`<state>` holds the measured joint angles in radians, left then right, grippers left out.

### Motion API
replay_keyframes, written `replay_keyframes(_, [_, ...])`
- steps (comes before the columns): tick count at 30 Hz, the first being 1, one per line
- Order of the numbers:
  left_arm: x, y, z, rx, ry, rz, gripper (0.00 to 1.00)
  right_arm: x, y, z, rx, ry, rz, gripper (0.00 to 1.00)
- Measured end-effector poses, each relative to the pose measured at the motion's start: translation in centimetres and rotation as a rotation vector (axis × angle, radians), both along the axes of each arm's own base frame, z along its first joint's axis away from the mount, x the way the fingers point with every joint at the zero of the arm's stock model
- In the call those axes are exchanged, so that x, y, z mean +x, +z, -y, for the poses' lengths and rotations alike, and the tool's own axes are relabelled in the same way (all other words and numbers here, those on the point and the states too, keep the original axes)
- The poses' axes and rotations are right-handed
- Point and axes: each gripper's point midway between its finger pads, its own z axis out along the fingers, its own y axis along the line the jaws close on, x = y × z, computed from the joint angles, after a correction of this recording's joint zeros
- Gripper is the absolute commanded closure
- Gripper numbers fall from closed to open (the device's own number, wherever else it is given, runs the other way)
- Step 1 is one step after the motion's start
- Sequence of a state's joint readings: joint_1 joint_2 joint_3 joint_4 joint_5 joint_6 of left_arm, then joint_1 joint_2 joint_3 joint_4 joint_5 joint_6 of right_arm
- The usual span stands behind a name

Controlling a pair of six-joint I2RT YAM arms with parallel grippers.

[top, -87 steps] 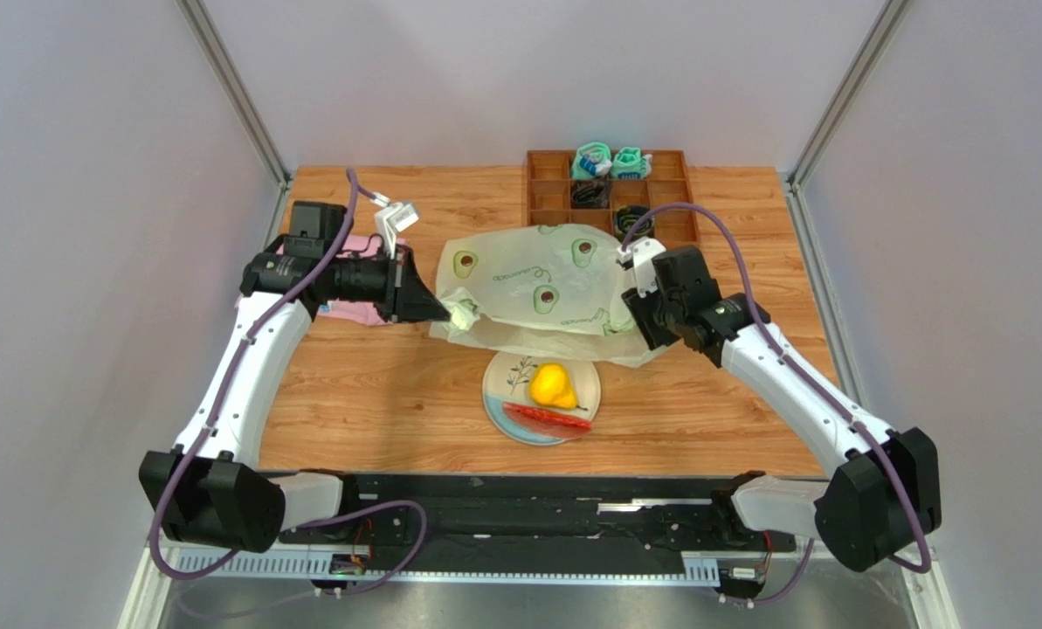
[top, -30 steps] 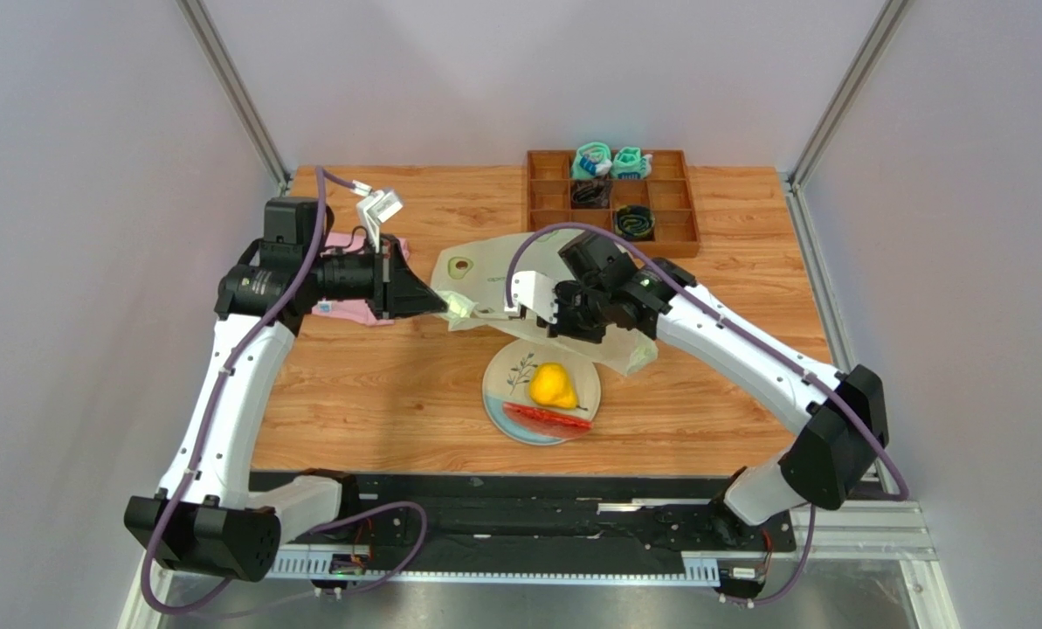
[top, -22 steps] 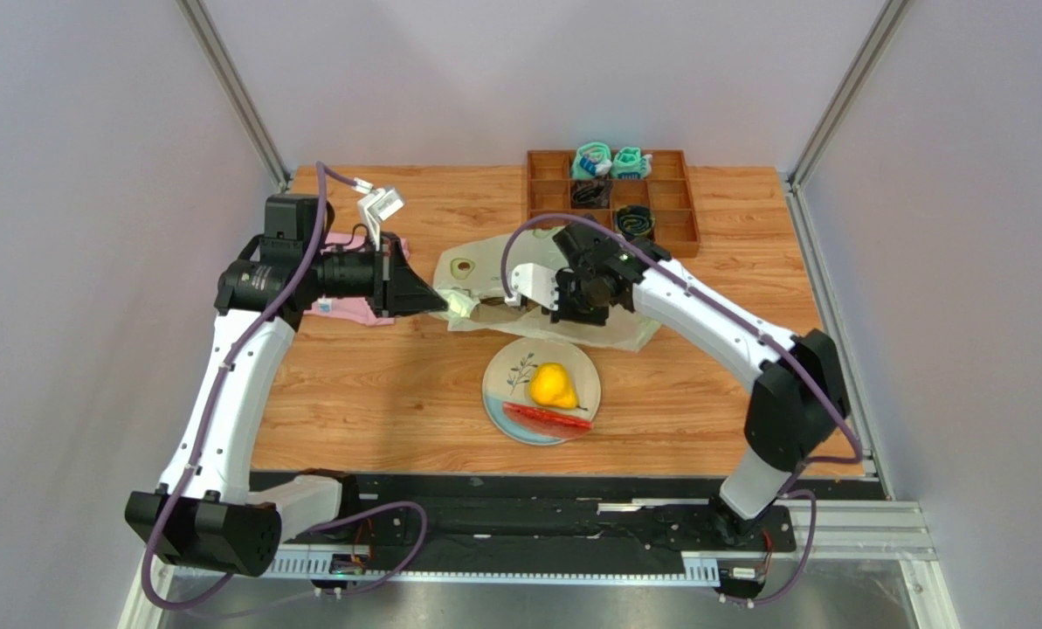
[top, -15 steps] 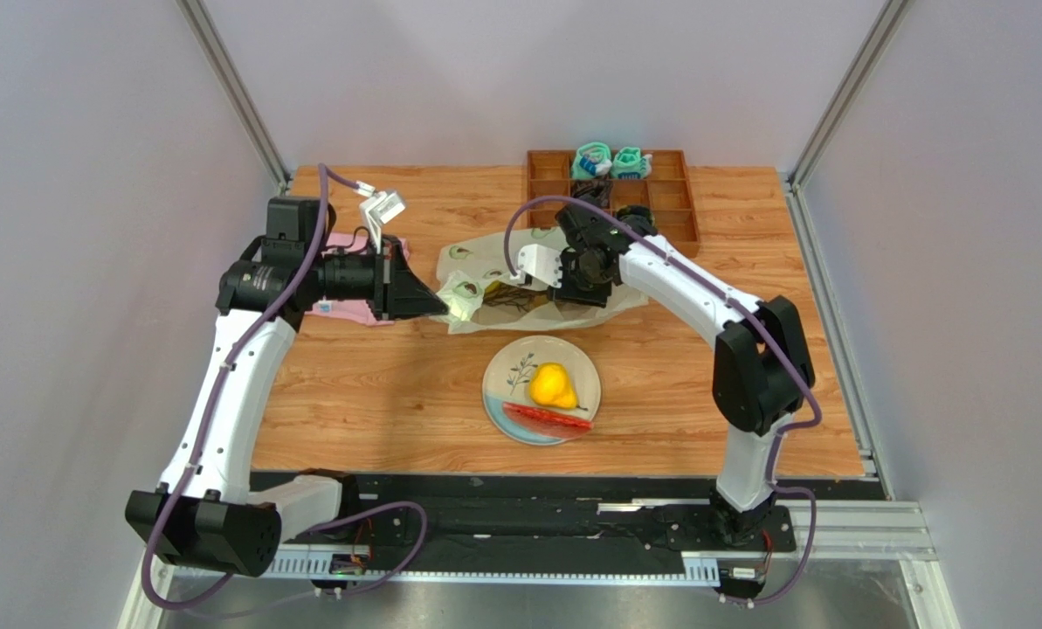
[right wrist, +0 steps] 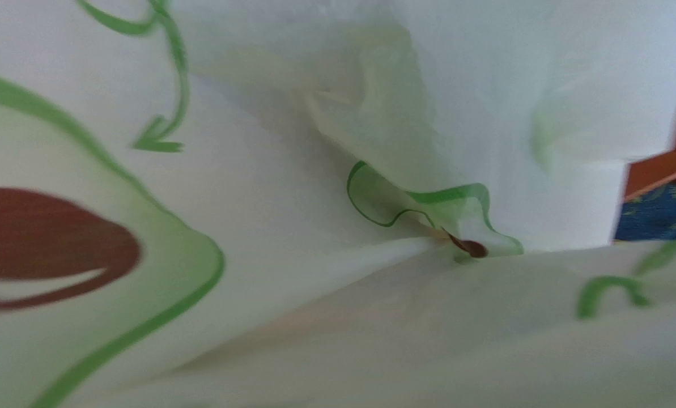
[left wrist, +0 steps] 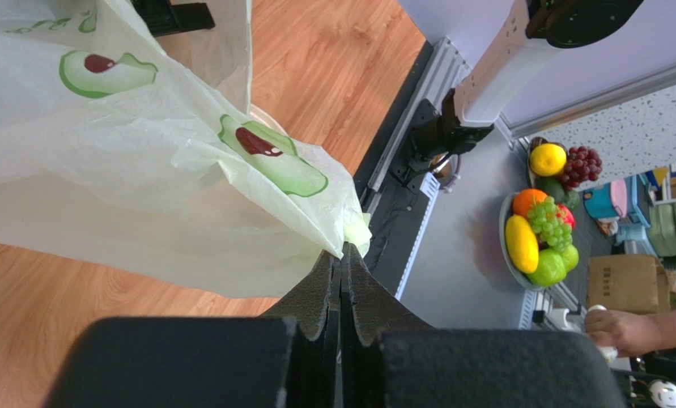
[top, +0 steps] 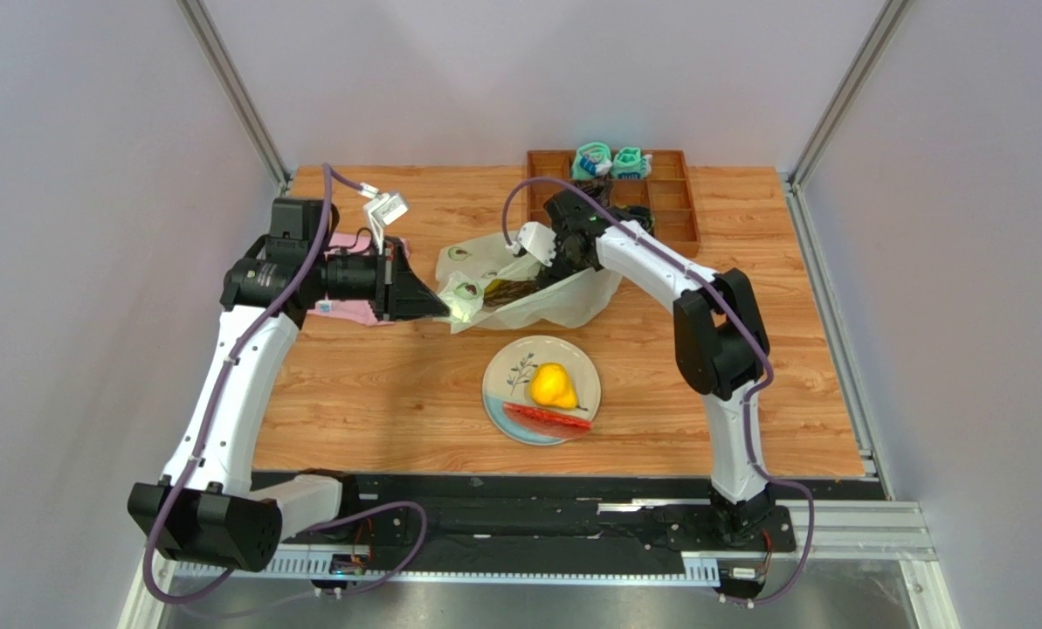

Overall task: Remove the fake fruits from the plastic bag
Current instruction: Take out the fake fruit from the plastic bag, then place the fake fruit on the plate.

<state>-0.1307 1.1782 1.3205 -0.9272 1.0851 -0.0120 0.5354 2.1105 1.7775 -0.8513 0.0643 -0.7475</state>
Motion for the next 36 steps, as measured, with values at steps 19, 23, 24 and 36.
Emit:
replay_keyframes(19, [2.3, -0.4, 0.7, -0.009, -0.005, -0.034, 1.00, -2.3, 5.4, -1.9, 0.251, -0.042, -0.034, 0.69])
replay_keyframes(23, [3.8, 0.8, 1.7, -0.014, -0.031, -0.008, 1.00, -6.5, 16.2, -4.6, 0.557, 0.053, 0.022, 0.68])
replay_keyframes(24, [4.2, 1.0, 1.8, -0.018, -0.031, 0.000, 1.00, -7.6, 18.2, -4.9, 0.610, 0.074, 0.029, 0.67])
replay_keyframes(36, [6.2, 1.8, 2.1, -0.013, 0.013, 0.030, 1.00, -16.1, 18.8, -5.8, 0.759, 0.099, -0.291, 0.67])
